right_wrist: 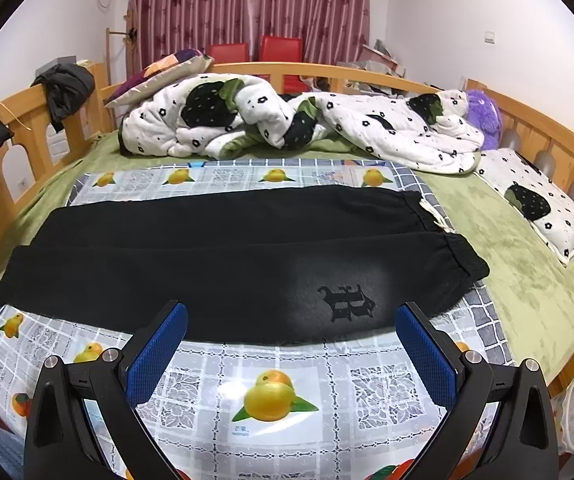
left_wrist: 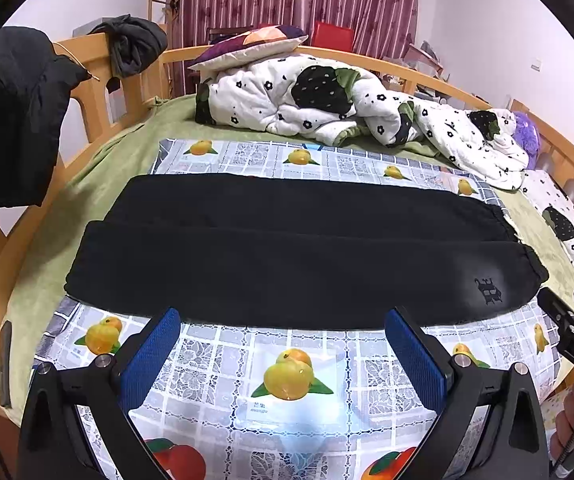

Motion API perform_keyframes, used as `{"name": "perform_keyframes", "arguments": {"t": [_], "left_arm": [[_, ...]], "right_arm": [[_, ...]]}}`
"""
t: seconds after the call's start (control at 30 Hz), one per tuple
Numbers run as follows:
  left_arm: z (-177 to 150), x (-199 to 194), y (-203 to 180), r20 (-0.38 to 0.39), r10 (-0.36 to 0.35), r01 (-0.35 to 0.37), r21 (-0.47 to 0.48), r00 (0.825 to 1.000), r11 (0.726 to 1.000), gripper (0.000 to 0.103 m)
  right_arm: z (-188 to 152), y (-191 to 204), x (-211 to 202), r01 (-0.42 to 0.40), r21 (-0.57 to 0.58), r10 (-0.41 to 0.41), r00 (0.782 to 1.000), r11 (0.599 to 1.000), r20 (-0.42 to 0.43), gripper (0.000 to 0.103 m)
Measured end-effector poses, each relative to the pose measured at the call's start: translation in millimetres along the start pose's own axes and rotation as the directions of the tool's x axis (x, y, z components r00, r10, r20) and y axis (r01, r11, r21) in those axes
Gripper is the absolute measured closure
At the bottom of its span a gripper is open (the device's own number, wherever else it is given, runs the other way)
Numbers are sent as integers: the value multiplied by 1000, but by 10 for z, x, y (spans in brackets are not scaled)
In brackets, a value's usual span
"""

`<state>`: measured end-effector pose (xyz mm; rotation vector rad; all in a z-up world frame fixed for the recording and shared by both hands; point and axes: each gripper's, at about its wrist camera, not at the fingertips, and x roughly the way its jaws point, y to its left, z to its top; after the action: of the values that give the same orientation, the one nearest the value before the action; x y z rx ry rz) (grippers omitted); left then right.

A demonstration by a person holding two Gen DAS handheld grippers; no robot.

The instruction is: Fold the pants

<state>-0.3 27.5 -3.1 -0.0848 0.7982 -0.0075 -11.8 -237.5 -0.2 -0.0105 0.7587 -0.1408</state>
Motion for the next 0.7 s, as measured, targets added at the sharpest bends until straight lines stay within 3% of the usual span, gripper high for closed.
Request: {"name": "perform_keyframes", "arguments": {"t": [0.7], "left_arm": [[-23, -43, 51, 13, -16, 15, 21, 1000, 1000, 0]], "right_arm": [[-87, 63, 17, -50, -13, 50, 999, 999, 4, 1]]}}
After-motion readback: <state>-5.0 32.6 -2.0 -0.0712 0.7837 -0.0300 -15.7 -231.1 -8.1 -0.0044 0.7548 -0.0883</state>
